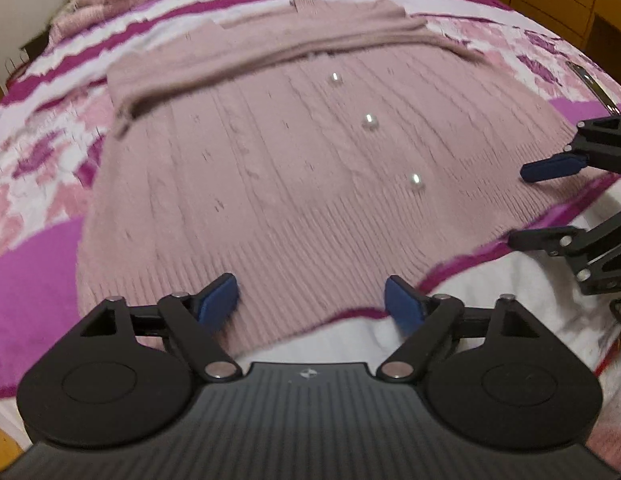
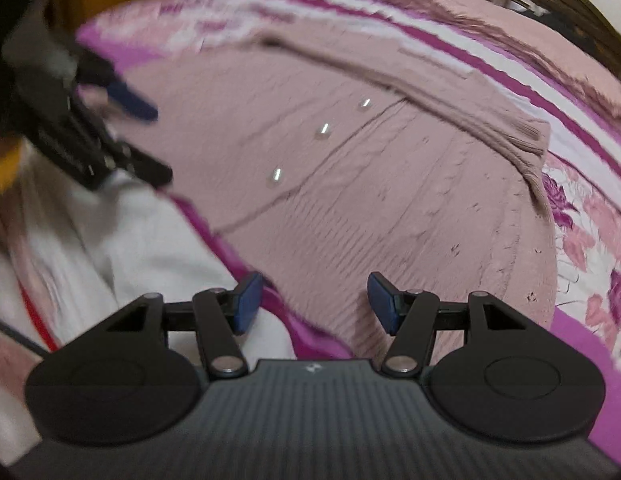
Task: Fold small clothes
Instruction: 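Move both grippers open toward the ribbed hem of the cardigan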
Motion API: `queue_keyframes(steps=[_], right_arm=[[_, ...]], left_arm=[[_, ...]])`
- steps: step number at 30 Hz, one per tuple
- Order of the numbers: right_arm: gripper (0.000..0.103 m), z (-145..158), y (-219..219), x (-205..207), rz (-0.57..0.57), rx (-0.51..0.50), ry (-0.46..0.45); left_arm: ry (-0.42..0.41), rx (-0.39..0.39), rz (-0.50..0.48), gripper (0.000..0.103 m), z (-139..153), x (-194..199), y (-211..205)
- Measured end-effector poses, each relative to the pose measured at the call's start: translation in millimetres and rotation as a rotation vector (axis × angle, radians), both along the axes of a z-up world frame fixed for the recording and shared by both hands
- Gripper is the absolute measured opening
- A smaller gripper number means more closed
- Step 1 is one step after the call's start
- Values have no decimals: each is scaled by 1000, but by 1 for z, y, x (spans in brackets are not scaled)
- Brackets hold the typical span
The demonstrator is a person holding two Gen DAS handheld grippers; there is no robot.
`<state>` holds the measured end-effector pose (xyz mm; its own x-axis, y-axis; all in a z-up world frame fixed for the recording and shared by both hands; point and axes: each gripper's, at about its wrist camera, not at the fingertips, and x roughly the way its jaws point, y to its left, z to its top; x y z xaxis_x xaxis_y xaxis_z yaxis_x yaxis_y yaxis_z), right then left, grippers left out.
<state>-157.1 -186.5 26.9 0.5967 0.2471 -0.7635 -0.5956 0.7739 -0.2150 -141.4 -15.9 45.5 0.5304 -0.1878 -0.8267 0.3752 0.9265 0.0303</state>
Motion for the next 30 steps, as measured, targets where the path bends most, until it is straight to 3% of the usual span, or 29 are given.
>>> queue_keyframes(steps=[6,13,21,24,30], right_arm=[[67,-16,23,-7,45,-163,-81],[67,-29,49,-4,83,-260,-231],[66,-15,41,-3,8,-159,-341],[66,-3,34,4,-44,-92,-367],[66,8,22,20,-115,40,-301]], left_arm=[[-4,56,-33,89,-9,-11,-7],[-7,25,-22,90,-8,-12,-3],[-43,-42,-64,90,4,-17,-5],[-65,-10,-85,90,6,-20,-11],[-121,55,-117,90,5,-22,-23]])
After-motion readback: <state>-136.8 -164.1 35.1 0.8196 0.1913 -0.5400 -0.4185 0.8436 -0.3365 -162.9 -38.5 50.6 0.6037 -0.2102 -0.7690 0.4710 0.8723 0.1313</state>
